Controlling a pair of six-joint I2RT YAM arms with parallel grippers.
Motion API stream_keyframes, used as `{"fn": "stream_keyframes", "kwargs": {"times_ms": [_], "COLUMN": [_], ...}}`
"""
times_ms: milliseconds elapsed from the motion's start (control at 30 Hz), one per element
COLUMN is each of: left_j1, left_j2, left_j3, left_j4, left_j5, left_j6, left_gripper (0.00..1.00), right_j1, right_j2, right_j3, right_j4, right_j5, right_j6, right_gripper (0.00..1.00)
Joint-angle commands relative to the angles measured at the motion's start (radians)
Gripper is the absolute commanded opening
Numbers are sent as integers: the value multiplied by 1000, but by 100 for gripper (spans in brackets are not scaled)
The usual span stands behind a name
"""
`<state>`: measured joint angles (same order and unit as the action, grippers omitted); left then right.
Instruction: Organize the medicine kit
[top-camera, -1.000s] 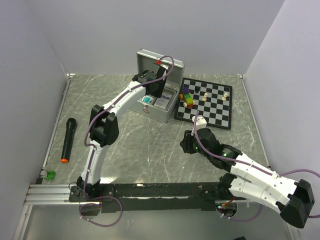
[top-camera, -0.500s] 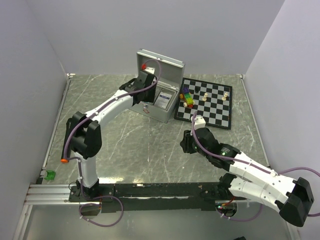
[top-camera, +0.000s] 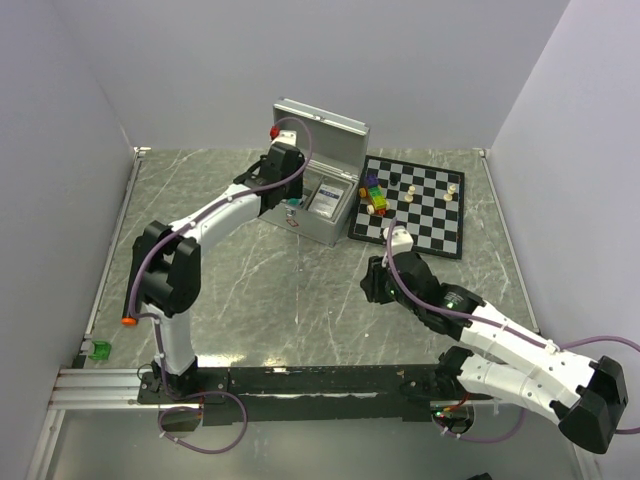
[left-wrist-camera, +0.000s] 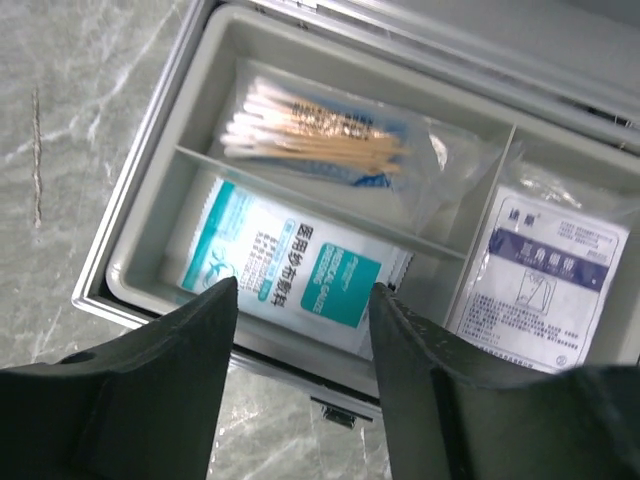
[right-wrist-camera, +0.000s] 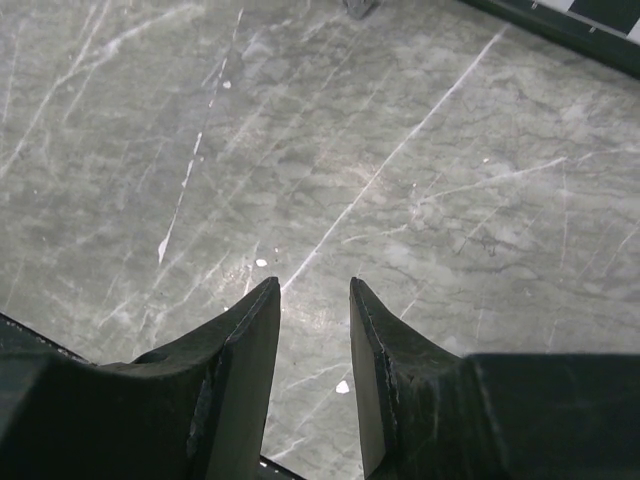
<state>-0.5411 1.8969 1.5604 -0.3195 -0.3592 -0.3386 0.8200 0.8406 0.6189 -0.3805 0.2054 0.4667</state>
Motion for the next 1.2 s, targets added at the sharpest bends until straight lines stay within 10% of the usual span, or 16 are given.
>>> {"fn": "stream_keyframes", "kwargs": {"times_ms": [0,633,1167], "left_j1": [9,0,-54], "left_j2": [27,-209,-680], "left_j3": [46,-302,-593], "left_j4": [-21,-55,-102], "left_j5": [-15,101,20], "left_j6": [-7,-5,-129], "left_gripper": [56,34,54], "right_j1": [-5,-21,-199], "right_j2": [-17,84,311], "right_j3": [84,304,505], "right_j4": [-20,20,144], "right_j5": [61,245,180], "right_j6": [-13,-132,-100], "right_gripper": [41,44,47]}}
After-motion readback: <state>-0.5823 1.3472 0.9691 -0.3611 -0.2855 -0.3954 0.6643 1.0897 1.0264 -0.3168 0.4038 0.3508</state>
